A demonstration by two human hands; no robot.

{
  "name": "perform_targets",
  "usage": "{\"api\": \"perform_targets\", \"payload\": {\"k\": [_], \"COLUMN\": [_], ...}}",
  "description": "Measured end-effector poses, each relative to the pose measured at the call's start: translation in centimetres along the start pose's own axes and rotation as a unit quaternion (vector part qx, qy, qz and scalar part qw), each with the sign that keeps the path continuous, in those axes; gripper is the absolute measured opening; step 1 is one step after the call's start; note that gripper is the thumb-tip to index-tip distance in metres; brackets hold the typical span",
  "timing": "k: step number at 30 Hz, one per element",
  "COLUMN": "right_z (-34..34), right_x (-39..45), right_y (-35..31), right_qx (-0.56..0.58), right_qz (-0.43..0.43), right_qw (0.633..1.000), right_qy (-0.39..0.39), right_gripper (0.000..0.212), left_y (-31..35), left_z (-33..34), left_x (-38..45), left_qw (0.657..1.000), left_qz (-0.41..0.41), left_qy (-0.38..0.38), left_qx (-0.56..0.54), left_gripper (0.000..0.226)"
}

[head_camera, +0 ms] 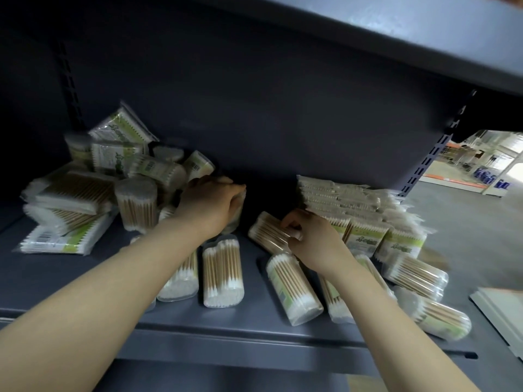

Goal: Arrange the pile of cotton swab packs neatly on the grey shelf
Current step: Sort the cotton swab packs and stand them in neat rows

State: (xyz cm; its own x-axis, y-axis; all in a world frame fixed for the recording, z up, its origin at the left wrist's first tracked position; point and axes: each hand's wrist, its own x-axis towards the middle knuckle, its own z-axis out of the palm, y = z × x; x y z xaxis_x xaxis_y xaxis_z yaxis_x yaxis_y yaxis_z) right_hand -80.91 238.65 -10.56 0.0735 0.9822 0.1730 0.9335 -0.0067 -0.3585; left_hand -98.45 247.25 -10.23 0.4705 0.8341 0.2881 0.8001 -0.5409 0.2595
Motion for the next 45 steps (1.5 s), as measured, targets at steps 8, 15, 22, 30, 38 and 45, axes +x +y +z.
{"api": "perform_targets", "payload": {"k": [8, 15, 22, 30, 38, 45], "right_z": [-0.3, -0.2, -0.6, -3.5, -5.6, -5.9], "right_x": [-0.4, -0.4, -0.6, -3.2, -6.2, -7.7], "right_y": [0.5, 0.3, 0.2, 1.8, 4.7, 6.2], "right_qx": [0.003, 0.016, 0.028, 0.034, 0.046, 0.048], "right_qz": [0.015, 0.005, -0.009, 0.032, 0.088, 0.114], "right_qw": [1.000, 0.999, 0.995, 0.987, 0.978, 0.977], "right_qy": [-0.001, 0.036, 0.098, 0.151, 0.184, 0.171], "right_gripper": [0.038, 0.034, 0.033, 0.034, 0.035, 0.034], "left_y": [1.1, 1.5, 2.1, 6.1, 8.6, 9.1], "left_z": [-0.2, -0.4, -0.5, -0.3, 0.3, 0.8], "left_x": [-0.5, -1.5, -2.4, -3.0, -5.0, -6.2], "left_qw": [0.995, 0.986, 0.983, 0.987, 0.995, 0.975], "left_qz": [-0.029, -0.038, -0.055, -0.022, 0.035, 0.071], "left_qy": [0.052, 0.129, 0.148, 0.122, -0.086, -0.204], "left_qx": [-0.084, -0.094, -0.092, -0.105, -0.042, -0.056], "left_gripper": [0.039, 0.032, 0.030, 0.026, 0.043, 0.062]}}
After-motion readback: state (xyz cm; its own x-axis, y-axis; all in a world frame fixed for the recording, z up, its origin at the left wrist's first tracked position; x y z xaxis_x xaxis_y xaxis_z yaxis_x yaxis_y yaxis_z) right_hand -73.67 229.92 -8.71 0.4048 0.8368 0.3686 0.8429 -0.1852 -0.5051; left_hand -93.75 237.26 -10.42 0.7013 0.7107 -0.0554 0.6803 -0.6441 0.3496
